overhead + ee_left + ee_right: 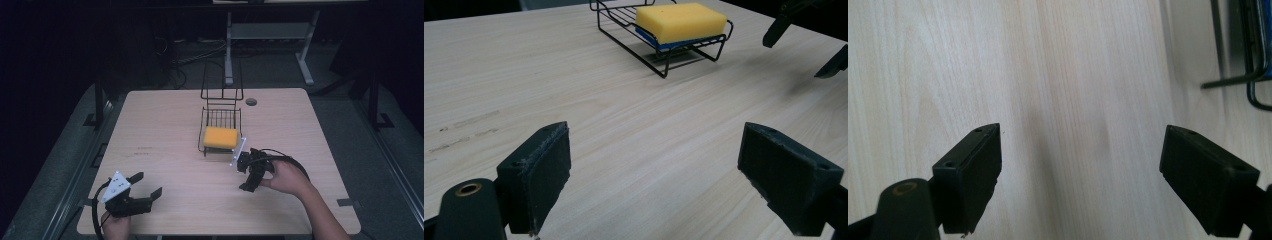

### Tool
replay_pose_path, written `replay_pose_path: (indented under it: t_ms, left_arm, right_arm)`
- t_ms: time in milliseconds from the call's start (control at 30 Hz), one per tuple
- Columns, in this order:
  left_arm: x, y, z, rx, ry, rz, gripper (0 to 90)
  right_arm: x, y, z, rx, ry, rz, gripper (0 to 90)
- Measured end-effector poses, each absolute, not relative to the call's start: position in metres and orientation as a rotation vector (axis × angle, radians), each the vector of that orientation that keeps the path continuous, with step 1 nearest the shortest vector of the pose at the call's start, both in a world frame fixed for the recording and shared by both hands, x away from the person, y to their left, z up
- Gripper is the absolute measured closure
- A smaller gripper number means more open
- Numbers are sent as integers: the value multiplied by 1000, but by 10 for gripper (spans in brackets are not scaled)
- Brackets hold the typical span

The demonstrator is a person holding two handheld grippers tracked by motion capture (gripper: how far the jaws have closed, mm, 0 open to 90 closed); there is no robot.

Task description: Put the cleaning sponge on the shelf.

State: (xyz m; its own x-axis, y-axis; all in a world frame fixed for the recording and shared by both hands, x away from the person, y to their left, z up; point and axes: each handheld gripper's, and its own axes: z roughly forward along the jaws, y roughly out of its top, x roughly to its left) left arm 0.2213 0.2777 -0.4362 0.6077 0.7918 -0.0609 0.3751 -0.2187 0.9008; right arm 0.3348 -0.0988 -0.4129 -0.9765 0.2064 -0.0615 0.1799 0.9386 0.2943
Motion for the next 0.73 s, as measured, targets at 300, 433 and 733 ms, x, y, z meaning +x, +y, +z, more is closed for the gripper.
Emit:
replay_pose_path:
  t_ms: [300,433,733]
  left_arm:
    - [221,277,-436,1826,944,517,130]
    - [221,277,-436,1826,944,517,130]
    - [221,278,-437,1829,947,521,130]
  right_arm:
    - [326,-114,-417,332,2994,454,169]
    - [321,-122,-418,348,2986,459,169]
    - [306,-142,-415,380,2956,499,169]
